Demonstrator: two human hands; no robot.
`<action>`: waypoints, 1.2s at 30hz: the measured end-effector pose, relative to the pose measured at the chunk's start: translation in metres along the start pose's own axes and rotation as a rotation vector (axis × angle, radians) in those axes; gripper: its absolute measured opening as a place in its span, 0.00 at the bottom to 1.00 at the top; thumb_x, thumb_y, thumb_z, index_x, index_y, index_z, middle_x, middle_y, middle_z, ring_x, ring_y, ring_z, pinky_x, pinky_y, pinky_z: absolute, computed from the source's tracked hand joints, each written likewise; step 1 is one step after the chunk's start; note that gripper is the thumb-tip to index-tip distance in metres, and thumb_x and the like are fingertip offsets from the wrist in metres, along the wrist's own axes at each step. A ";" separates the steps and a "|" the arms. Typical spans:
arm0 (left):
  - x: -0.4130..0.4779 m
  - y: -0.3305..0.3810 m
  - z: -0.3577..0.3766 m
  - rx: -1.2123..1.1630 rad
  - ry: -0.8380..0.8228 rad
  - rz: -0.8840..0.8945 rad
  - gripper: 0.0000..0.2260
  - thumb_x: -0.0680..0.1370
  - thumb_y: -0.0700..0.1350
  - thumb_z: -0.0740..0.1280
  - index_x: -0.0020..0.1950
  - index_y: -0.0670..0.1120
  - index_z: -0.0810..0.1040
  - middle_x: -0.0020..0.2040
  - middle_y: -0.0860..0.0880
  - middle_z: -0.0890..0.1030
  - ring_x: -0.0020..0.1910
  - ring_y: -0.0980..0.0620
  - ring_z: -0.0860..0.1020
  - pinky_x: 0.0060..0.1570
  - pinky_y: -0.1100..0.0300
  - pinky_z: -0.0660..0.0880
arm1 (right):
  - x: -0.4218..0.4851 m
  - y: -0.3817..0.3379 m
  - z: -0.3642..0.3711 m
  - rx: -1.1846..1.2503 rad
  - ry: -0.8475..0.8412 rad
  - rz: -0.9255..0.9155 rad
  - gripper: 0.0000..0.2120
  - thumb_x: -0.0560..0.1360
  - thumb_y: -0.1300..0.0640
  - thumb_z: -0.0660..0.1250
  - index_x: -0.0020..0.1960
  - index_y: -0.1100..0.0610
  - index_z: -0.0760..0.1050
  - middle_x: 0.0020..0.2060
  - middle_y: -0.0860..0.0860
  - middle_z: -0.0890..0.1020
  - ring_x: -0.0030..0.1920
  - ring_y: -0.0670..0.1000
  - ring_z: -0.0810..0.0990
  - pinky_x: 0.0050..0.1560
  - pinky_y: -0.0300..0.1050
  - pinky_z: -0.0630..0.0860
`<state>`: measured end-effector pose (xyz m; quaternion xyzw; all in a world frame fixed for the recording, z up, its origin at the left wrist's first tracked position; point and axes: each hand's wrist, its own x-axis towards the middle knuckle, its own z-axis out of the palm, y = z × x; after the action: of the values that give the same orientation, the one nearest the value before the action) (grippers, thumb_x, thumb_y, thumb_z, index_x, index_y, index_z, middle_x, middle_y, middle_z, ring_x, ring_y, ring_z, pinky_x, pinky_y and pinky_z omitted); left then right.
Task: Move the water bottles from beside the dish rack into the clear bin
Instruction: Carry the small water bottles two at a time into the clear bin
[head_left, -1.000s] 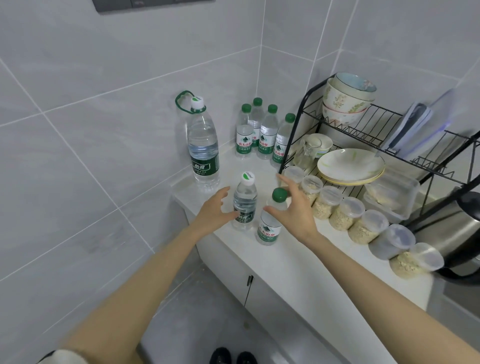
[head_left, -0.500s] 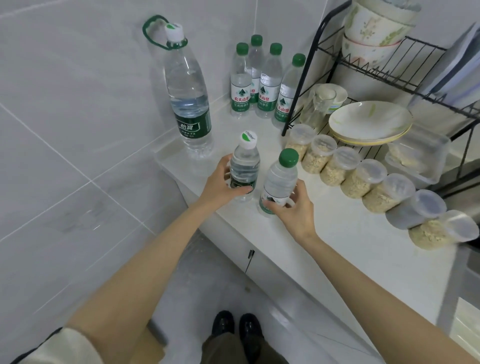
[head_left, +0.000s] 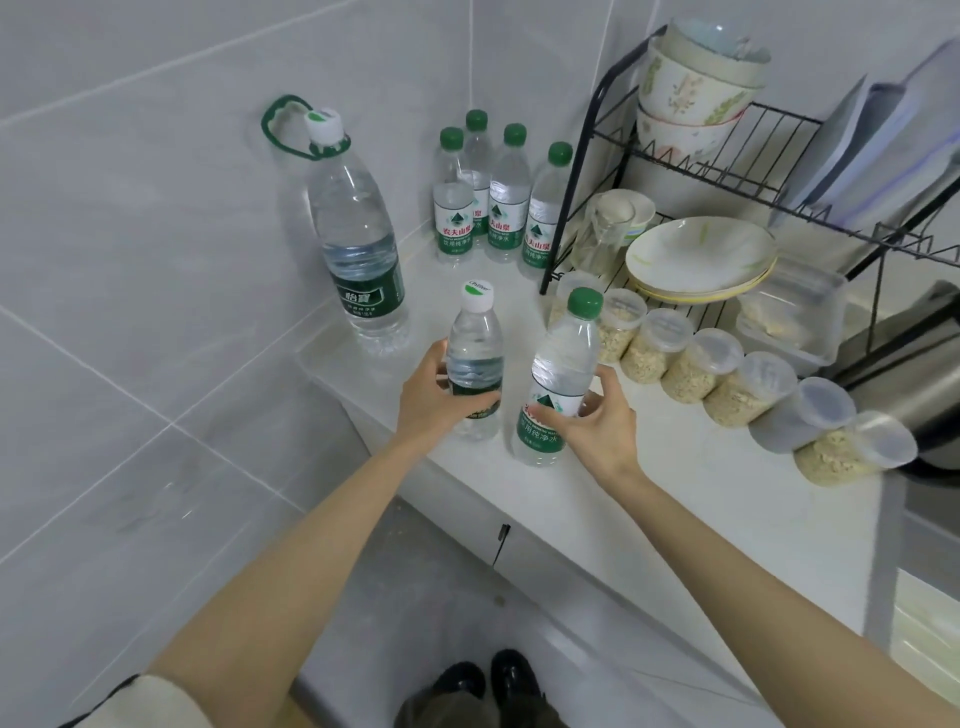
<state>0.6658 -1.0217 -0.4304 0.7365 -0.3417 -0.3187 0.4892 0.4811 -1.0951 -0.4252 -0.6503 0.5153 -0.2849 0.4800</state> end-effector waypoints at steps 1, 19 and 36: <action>0.001 0.003 -0.001 -0.003 -0.008 0.003 0.28 0.64 0.45 0.80 0.57 0.56 0.70 0.47 0.62 0.77 0.47 0.63 0.76 0.45 0.68 0.72 | -0.001 -0.005 -0.004 0.006 0.008 0.005 0.29 0.61 0.51 0.81 0.56 0.47 0.69 0.37 0.45 0.84 0.41 0.53 0.83 0.48 0.53 0.81; -0.039 0.155 0.049 -0.008 -0.518 0.435 0.34 0.54 0.58 0.80 0.58 0.55 0.75 0.51 0.55 0.83 0.51 0.53 0.81 0.55 0.49 0.78 | -0.130 -0.076 -0.138 0.116 0.537 -0.019 0.30 0.62 0.57 0.81 0.60 0.51 0.72 0.44 0.47 0.86 0.45 0.47 0.85 0.52 0.50 0.81; -0.341 0.281 0.225 -0.108 -1.214 0.887 0.34 0.61 0.53 0.81 0.63 0.53 0.73 0.55 0.54 0.81 0.53 0.53 0.79 0.55 0.53 0.77 | -0.466 -0.062 -0.301 -0.043 1.250 0.020 0.31 0.61 0.56 0.82 0.60 0.51 0.72 0.46 0.46 0.85 0.45 0.45 0.85 0.47 0.46 0.82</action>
<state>0.2391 -0.9378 -0.1921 0.1997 -0.7997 -0.4579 0.3331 0.1022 -0.7540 -0.1968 -0.3654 0.7105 -0.5964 0.0771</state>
